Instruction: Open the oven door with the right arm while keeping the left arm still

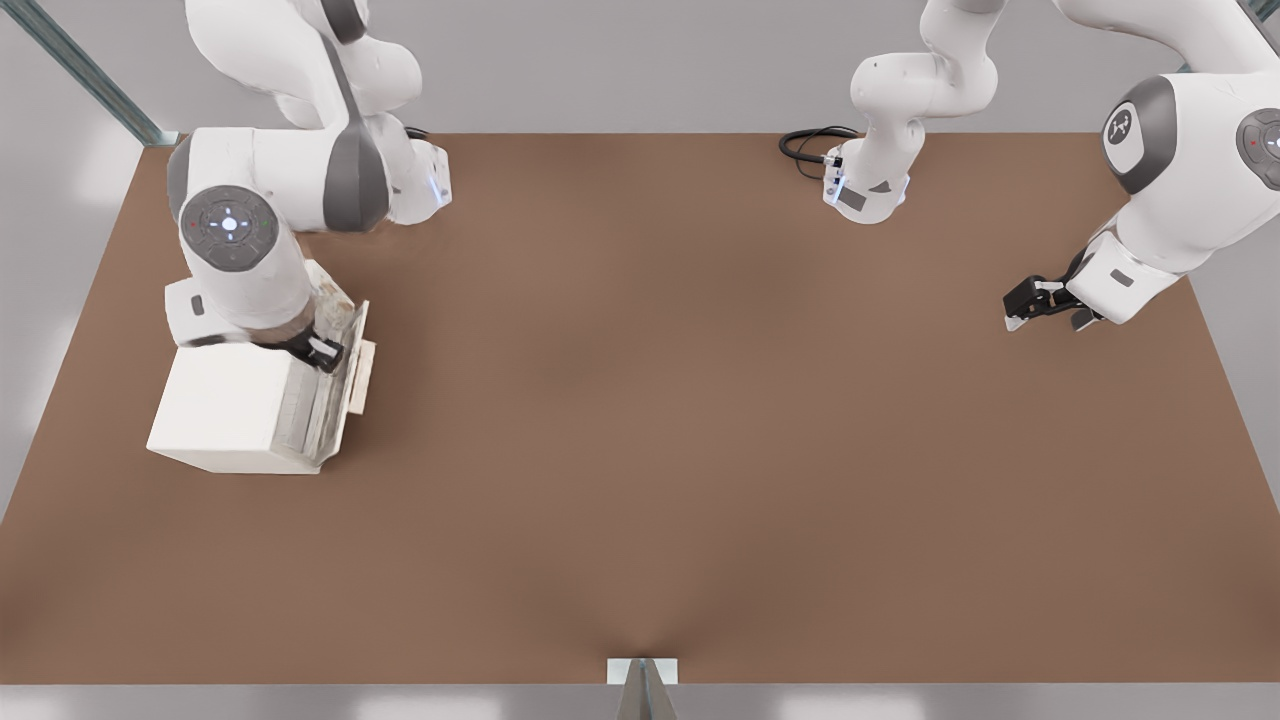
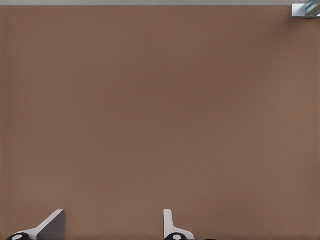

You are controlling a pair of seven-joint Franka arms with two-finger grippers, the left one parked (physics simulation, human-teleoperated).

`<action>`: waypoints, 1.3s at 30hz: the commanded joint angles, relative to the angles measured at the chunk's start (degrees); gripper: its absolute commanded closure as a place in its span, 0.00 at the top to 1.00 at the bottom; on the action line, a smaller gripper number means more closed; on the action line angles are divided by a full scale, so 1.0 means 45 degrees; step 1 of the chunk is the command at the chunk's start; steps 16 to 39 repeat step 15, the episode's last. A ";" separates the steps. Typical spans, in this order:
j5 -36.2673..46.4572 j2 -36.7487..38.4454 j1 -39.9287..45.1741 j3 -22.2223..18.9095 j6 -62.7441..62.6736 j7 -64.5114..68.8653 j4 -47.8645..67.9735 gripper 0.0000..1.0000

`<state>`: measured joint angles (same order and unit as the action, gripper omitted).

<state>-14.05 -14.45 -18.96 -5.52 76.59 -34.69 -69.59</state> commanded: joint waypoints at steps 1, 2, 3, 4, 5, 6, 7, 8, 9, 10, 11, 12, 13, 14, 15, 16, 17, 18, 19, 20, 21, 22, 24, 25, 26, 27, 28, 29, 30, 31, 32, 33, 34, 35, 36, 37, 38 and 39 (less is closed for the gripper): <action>0.1793 0.0302 0.0249 -0.0023 -0.0810 0.6576 0.0250 1.00; 0.1910 0.0302 0.0288 -0.0023 -0.0790 0.6537 0.0270 1.00; 0.1949 0.0302 0.0288 -0.0023 -0.0887 0.6498 0.0270 1.00; 0.2320 0.0302 0.0735 -0.0042 -0.0868 0.6673 0.0251 1.00; 0.2555 0.0302 0.0913 0.0016 -0.0868 0.6889 0.0251 1.00; 0.2535 0.0302 0.0932 0.0016 -0.0790 0.6908 0.0270 1.00; 0.2555 0.0302 0.0991 -0.0023 -0.0751 0.6889 0.0270 1.00; 0.2574 0.0302 0.0971 -0.0023 -0.0731 0.6889 0.0270 1.00; 0.2555 0.0302 0.0971 -0.0023 -0.0751 0.6889 0.0270 1.00; 0.2555 0.0302 0.0991 -0.0023 -0.0751 0.6908 0.0270 1.00; 0.2535 0.0302 0.0991 -0.0042 -0.0732 0.6908 0.0270 1.00; 0.2555 0.0302 0.0991 -0.0042 -0.0731 0.6928 0.0270 1.00; 0.2555 0.0302 0.0991 -0.0042 -0.0731 0.6928 0.0270 1.00; 0.2555 0.0302 0.0971 -0.0042 -0.0731 0.6928 0.0270 1.00; 0.2555 0.0302 0.0971 -0.0042 -0.0731 0.6928 0.0270 1.00; 0.2555 0.0302 0.0971 -0.0042 -0.0731 0.6928 0.0270 1.00; 0.2555 0.0302 0.0971 -0.0042 -0.0731 0.6928 0.0270 1.00; 0.2555 0.0302 0.0971 -0.0042 -0.0731 0.6928 0.0270 1.00; 0.2555 0.0302 0.0971 -0.0042 -0.0731 0.6928 0.0270 1.00; 0.2555 0.0302 0.0971 -0.0042 -0.0731 0.6928 0.0270 1.00; 0.2555 0.0302 0.0971 -0.0042 -0.0731 0.6928 0.0270 1.00; 0.2555 0.0302 0.0971 -0.0042 -0.0731 0.6928 0.0270 1.00; 0.2555 0.0302 0.0971 -0.0042 -0.0731 0.6928 0.0270 1.00; 0.2555 0.0302 0.0971 -0.0042 -0.0731 0.6928 0.0270 1.00; 0.2555 0.0302 0.0971 -0.0042 -0.0731 0.6928 0.0270 1.00; 0.2555 0.0302 0.0971 -0.0042 -0.0731 0.6928 0.0270 1.00; 0.2555 0.0302 0.0971 -0.0042 -0.0731 0.6928 0.0270 1.00; 0.2555 0.0302 0.0971 -0.0042 -0.0731 0.6928 0.0270 1.00; 0.2555 0.0302 0.0971 -0.0042 -0.0731 0.6928 0.0270 1.00; 0.2555 0.0302 0.0971 -0.0042 -0.0731 0.6928 0.0270 1.00; 0.2555 0.0302 0.0971 -0.0042 -0.0731 0.6928 0.0270 1.00; 0.2555 0.0302 0.0971 -0.0042 -0.0731 0.6928 0.0270 1.00; 0.2555 0.0302 0.0971 -0.0042 -0.0731 0.6928 0.0270 1.00; 0.2555 0.0302 0.0971 -0.0042 -0.0731 0.6928 0.0270 1.00; 0.2555 0.0302 0.0971 -0.0042 -0.0731 0.6928 0.0270 1.00; 0.2555 0.0302 0.0971 -0.0042 -0.0731 0.6928 0.0270 1.00; 0.2555 0.0302 0.0971 -0.0042 -0.0731 0.6928 0.0270 1.00; 0.2555 0.0302 0.0971 -0.0042 -0.0731 0.6928 0.0270 1.00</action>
